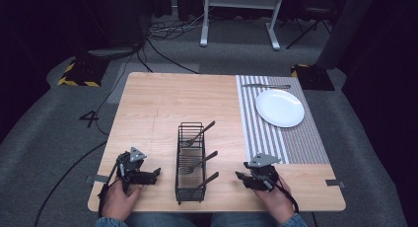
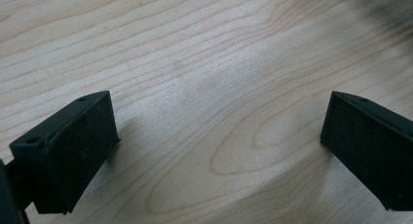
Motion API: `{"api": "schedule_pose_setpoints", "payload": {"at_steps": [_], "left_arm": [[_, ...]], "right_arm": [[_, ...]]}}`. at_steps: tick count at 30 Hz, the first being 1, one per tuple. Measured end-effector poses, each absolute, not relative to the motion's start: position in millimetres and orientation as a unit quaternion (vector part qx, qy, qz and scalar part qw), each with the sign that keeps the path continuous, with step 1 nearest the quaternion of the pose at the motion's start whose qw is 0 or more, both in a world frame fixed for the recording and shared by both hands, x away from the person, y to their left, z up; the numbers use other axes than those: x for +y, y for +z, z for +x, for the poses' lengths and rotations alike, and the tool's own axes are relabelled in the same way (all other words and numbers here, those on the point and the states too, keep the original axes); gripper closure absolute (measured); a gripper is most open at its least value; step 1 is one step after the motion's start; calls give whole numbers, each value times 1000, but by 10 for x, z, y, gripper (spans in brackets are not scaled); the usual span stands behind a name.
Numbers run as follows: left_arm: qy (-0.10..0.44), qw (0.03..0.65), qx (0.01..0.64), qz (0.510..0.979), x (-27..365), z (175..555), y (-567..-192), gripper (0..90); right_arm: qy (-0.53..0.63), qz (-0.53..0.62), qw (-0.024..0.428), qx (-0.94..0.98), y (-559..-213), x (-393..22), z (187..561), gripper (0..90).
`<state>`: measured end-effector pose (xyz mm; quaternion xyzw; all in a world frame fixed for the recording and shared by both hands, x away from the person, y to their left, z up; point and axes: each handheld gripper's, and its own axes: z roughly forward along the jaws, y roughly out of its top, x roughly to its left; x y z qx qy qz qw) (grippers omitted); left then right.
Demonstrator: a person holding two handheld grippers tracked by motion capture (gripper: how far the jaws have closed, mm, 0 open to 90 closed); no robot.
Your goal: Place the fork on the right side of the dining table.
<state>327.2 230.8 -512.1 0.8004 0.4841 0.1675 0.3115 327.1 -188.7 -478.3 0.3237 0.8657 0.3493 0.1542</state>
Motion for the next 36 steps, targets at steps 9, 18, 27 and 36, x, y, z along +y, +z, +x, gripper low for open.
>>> {"api": "schedule_pose_setpoints", "payload": {"at_steps": [9, 18, 27, 36], "left_arm": [[167, 312, 484, 800, 2308, 3272, -5121, 2], [168, 312, 484, 800, 2309, 3272, -5121, 2], [166, 312, 484, 801, 2310, 3266, -5122, 2], [165, 311, 482, 802, 2316, 3255, -5120, 2]], "right_arm": [[393, 322, 132, 851, -4282, -1921, 3390, 535], [428, 321, 94, 839, -3824, -1821, 3623, 558], [424, 292, 106, 851, -3626, -1569, 3725, 558], [436, 291, 87, 847, -3462, -1372, 3941, 556]]}}
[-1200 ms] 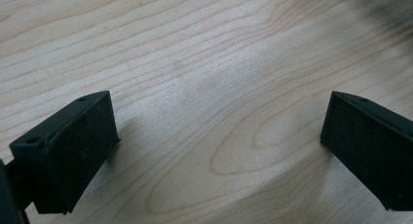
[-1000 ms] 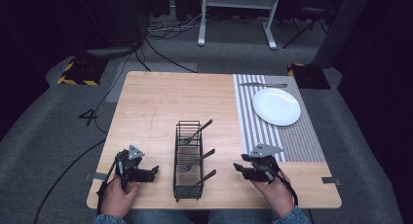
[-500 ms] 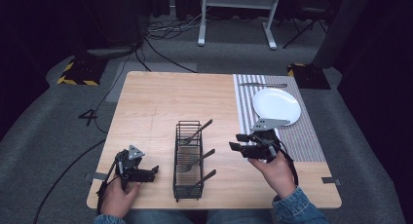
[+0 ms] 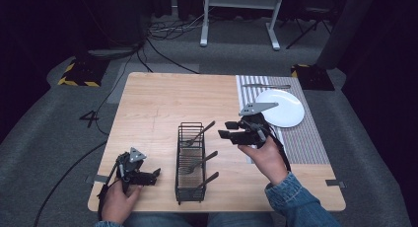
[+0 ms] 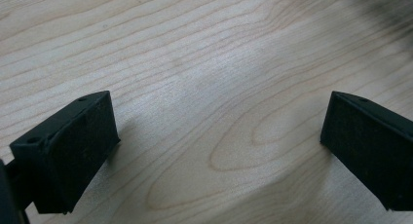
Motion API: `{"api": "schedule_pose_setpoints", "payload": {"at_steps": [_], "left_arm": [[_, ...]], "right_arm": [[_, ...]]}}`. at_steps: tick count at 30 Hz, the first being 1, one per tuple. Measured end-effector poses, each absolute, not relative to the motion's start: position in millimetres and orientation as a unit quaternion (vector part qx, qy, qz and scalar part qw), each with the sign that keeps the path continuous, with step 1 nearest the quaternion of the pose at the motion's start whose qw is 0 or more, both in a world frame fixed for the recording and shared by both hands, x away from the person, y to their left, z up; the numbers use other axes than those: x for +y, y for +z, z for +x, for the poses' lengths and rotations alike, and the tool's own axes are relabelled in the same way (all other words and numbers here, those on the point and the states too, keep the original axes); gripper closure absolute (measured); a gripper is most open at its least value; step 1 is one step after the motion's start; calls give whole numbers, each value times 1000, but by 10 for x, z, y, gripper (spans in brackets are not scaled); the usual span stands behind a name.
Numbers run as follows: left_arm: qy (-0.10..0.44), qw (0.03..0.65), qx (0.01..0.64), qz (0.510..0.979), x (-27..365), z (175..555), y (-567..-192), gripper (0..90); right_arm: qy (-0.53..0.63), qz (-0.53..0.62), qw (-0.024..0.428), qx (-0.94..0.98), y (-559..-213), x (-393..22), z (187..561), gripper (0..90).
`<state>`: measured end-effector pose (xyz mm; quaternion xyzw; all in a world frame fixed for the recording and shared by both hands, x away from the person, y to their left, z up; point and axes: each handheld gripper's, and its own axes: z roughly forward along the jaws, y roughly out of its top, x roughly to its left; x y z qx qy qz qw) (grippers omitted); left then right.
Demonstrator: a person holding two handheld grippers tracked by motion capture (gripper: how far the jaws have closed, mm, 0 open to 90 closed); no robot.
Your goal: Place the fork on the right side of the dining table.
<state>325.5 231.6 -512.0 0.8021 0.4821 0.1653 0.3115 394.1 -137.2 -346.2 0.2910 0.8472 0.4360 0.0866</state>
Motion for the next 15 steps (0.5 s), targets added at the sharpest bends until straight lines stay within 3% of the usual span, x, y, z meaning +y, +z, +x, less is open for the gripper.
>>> {"api": "schedule_pose_setpoints", "payload": {"at_steps": [11, 15], "left_arm": [[166, 311, 482, 802, 2316, 3253, -5120, 2], [166, 311, 481, 802, 2317, 3250, -5120, 2]], "right_arm": [[423, 298, 59, 854, -3493, -1083, 4167, 570], [411, 304, 49, 858, -3544, -1008, 4249, 687]]}}
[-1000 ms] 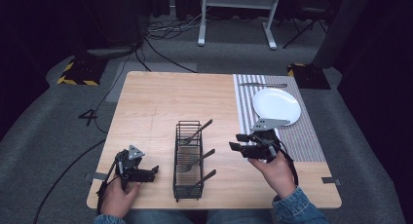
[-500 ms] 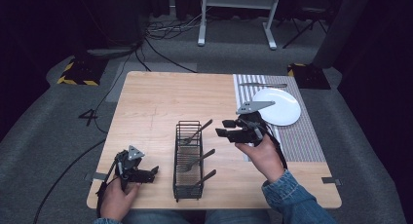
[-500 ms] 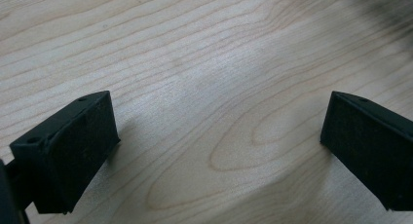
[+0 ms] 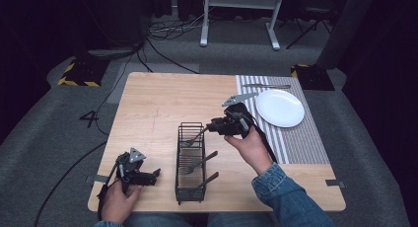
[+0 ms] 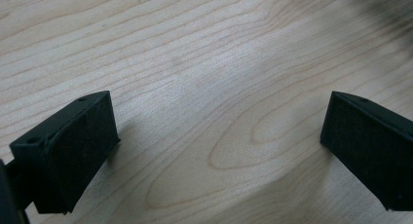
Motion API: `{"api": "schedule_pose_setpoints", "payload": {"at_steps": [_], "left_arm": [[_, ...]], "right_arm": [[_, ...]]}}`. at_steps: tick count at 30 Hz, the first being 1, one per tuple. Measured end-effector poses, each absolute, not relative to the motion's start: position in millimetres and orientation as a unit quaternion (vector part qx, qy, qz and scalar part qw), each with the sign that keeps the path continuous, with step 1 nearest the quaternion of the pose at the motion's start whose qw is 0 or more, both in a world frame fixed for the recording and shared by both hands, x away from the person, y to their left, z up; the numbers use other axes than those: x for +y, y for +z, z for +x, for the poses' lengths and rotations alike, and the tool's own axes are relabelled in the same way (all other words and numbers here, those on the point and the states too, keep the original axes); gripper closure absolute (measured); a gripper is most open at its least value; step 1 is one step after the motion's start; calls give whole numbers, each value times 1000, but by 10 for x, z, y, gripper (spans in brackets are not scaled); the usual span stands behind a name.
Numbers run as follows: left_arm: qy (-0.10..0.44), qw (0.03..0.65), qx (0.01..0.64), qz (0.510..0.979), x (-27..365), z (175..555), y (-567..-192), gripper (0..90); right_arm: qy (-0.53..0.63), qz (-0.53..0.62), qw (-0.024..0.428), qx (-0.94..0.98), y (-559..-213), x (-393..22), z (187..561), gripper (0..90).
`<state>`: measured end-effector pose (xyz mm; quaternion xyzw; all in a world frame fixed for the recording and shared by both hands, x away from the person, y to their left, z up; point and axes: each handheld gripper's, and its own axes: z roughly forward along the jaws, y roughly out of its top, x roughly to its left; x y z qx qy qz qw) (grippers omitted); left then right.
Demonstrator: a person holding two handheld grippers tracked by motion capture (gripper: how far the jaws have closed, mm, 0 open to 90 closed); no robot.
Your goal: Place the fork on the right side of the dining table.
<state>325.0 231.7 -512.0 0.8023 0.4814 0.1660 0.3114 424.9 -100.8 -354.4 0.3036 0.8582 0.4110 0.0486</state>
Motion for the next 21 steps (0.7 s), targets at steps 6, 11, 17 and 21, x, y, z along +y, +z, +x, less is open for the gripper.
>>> {"api": "schedule_pose_setpoints", "payload": {"at_steps": [6, 11, 17, 21], "left_arm": [[166, 311, 481, 802, 2317, 3250, -5121, 2], [166, 311, 481, 802, 2317, 3250, -5121, 2], [166, 311, 481, 802, 2318, 3250, -5120, 2], [166, 311, 481, 802, 2317, 3251, -5120, 2]], "right_arm": [[413, 303, 49, 858, -3505, -975, 4229, 759], [410, 309, 33, 858, -3471, -962, 4225, 799], [423, 294, 42, 856, -3369, -946, 4128, 864], [425, 288, 52, 857, -3309, -942, 4080, 866]]}}
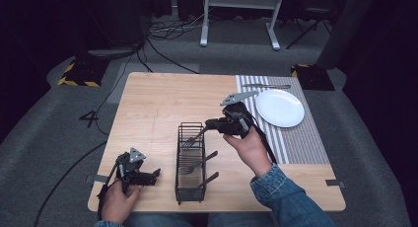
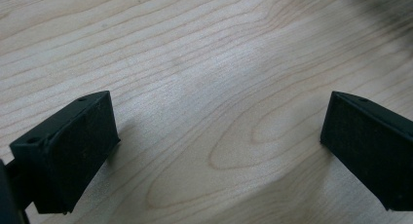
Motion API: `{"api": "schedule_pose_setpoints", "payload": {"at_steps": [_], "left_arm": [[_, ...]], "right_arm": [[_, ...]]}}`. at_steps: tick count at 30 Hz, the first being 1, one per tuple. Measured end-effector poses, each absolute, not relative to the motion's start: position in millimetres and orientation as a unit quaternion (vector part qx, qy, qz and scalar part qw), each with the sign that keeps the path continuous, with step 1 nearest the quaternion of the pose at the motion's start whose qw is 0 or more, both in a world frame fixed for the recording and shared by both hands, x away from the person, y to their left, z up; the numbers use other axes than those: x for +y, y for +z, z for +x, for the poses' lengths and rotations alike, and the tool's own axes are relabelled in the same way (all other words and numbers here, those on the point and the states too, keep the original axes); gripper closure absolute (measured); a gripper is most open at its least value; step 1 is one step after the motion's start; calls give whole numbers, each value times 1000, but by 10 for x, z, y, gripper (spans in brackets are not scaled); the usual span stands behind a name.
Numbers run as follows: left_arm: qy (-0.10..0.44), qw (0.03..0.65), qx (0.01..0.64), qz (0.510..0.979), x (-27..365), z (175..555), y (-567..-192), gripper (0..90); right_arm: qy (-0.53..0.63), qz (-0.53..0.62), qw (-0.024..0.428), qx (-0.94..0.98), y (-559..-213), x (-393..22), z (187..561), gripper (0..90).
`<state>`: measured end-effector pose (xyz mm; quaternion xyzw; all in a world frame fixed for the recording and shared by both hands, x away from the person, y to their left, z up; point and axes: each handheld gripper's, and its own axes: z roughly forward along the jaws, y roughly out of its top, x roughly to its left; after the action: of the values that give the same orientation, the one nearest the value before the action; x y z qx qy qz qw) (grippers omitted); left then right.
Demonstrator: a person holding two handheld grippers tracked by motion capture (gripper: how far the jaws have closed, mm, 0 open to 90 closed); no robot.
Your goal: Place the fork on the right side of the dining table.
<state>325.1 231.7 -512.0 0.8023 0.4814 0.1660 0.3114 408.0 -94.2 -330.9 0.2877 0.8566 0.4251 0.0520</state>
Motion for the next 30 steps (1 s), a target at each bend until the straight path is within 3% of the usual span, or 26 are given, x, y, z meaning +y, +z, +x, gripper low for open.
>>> {"api": "schedule_pose_setpoints", "payload": {"at_steps": [15, 30], "left_arm": [[165, 312, 480, 803, 2316, 3261, -5121, 2], [165, 312, 480, 803, 2316, 3261, -5121, 2]], "right_arm": [[511, 293, 62, 806, -2839, -1475, 3904, 866], [512, 308, 123, 792, -2497, -2137, 3719, 867]]}}
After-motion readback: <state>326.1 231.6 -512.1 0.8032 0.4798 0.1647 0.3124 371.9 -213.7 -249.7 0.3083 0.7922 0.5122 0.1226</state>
